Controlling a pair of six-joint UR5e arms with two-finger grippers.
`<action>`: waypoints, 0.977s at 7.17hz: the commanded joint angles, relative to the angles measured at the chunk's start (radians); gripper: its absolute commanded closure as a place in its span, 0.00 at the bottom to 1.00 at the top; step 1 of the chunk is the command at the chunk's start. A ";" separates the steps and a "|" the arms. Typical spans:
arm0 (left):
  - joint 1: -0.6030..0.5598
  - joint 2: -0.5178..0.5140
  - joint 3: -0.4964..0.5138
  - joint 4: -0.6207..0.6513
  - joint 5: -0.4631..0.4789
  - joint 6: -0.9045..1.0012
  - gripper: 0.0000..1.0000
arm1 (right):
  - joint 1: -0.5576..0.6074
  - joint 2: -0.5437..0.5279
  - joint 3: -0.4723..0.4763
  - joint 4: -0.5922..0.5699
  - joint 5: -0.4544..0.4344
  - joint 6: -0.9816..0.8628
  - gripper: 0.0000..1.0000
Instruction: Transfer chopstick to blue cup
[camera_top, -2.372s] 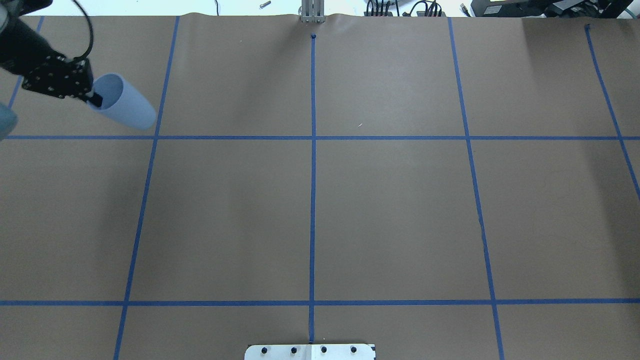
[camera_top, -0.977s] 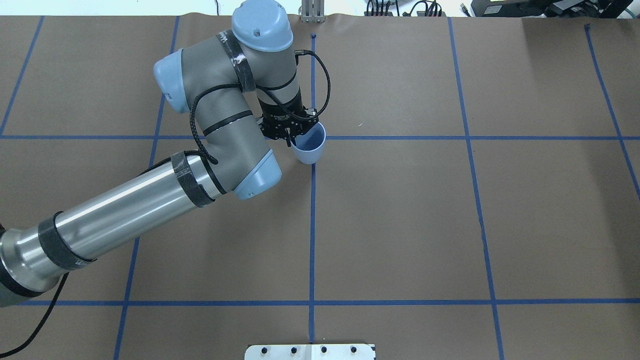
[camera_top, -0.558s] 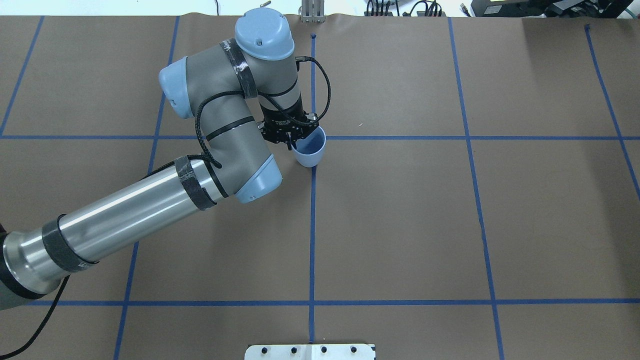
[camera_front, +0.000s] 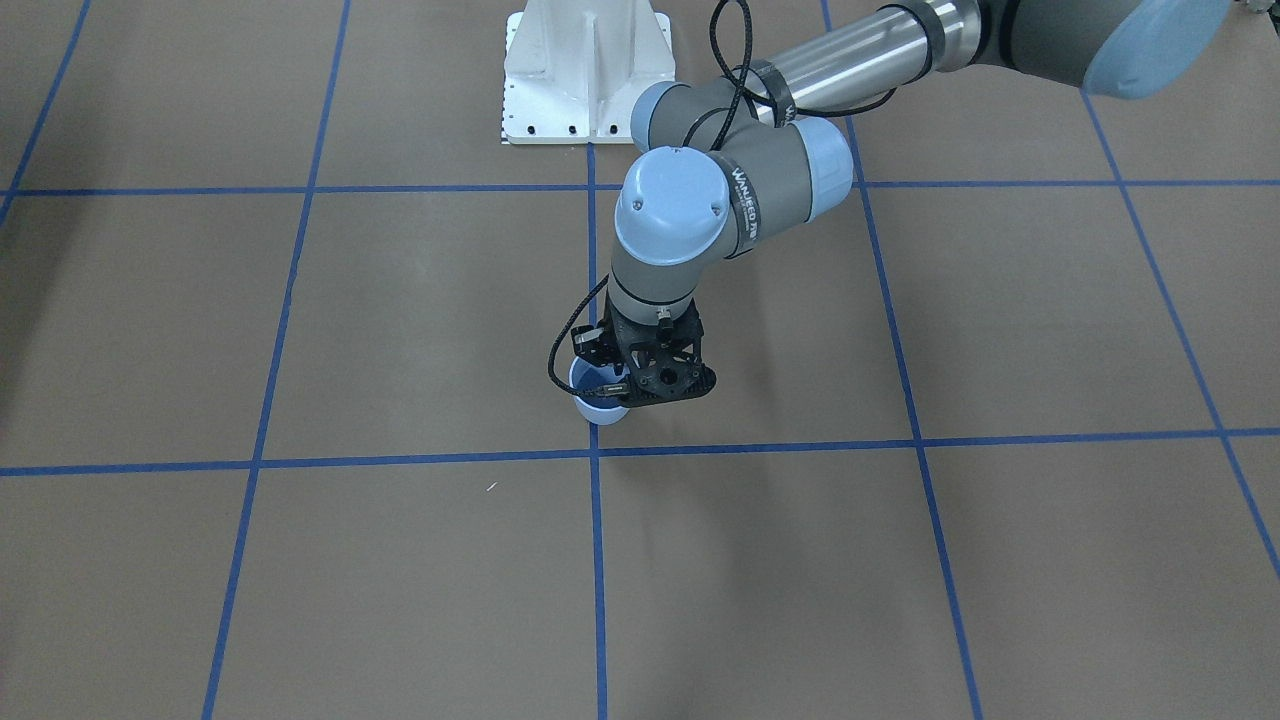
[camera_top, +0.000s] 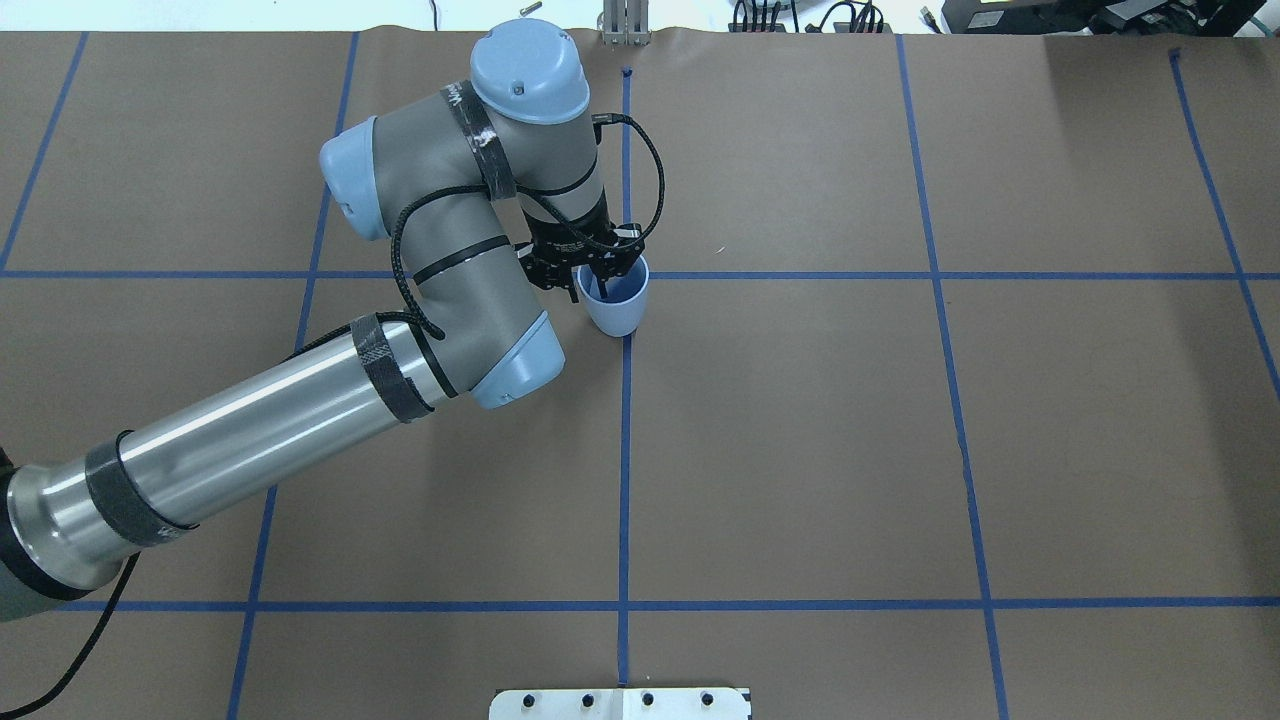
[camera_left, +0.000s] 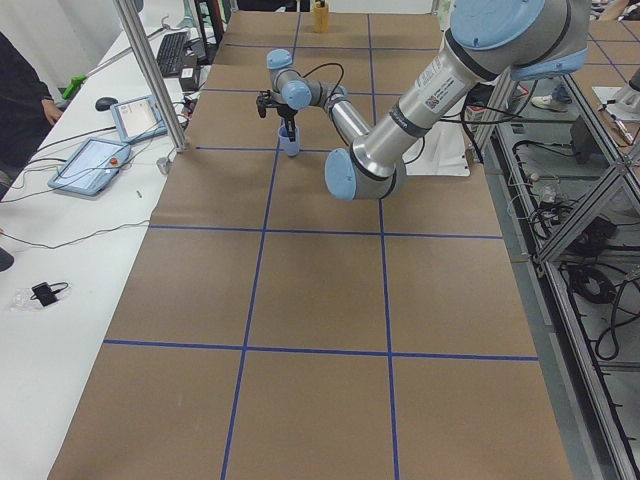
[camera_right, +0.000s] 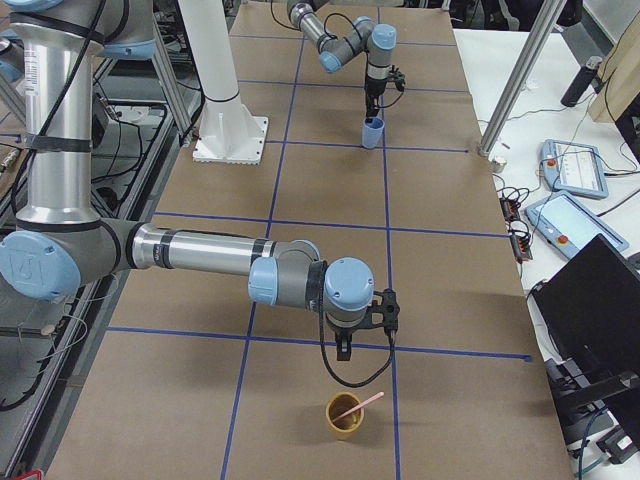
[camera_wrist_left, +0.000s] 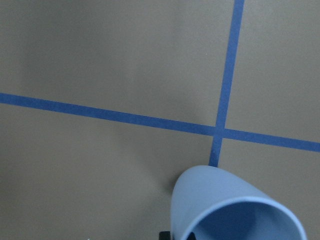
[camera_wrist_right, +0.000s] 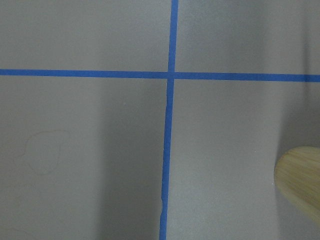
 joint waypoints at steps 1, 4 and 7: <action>-0.009 0.001 -0.038 -0.004 0.002 -0.030 0.02 | 0.001 0.010 -0.003 -0.002 -0.014 -0.002 0.00; -0.081 -0.016 -0.072 -0.001 0.001 -0.019 0.02 | 0.059 -0.001 -0.022 -0.002 -0.090 -0.058 0.00; -0.091 -0.014 -0.077 0.002 0.001 -0.018 0.02 | 0.104 0.075 -0.161 0.006 -0.192 -0.261 0.00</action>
